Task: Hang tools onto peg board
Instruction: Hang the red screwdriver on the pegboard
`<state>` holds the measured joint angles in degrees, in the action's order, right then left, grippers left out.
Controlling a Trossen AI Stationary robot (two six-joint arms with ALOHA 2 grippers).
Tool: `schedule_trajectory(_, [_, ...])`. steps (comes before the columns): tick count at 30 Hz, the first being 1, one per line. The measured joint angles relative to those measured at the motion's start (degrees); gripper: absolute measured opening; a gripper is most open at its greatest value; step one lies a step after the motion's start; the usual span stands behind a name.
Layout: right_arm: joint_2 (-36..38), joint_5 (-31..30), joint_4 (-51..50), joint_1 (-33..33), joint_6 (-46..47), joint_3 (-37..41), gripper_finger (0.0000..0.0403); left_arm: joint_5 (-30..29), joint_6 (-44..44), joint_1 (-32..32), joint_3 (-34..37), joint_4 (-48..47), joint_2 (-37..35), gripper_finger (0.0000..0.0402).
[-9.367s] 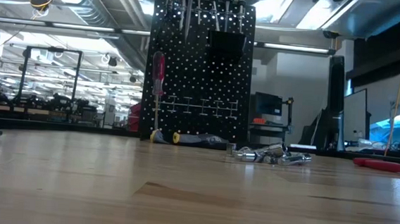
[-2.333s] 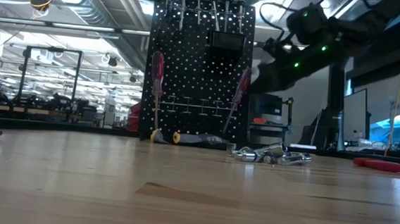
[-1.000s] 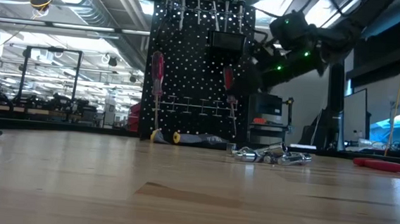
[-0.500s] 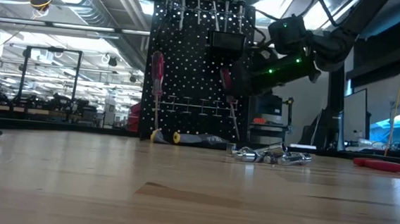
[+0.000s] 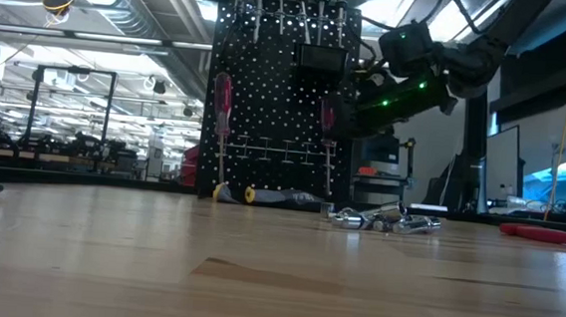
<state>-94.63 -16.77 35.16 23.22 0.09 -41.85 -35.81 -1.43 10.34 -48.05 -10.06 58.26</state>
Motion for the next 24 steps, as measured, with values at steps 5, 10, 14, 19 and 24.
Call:
schedule_trajectory(5, [5.1,-0.7,-6.7,0.0,-1.0,0.0,0.0005,0.0,0.2,0.0,0.0,-0.2,0.0,0.0210])
schedule_trajectory(10, [7.0,-0.7,-9.4,-0.7,-2.2,0.0,0.0005,0.0,0.2,0.0,0.0,-0.1,0.0,0.0210])
schedule_trajectory(14, [7.2,-0.7,-9.7,-1.6,-3.8,0.0,0.0005,0.0,0.2,0.0,0.0,-0.6,0.0,0.0210])
schedule_trajectory(19, [7.3,-1.8,-10.5,-1.5,-4.9,0.0,0.0005,-0.2,1.9,-0.6,0.0,-2.5,0.0,0.0210])
schedule_trajectory(24, [11.0,-3.7,-17.0,-1.5,-5.7,0.0,0.0005,-1.0,6.4,-3.0,0.0,-8.0,0.0,0.0210])
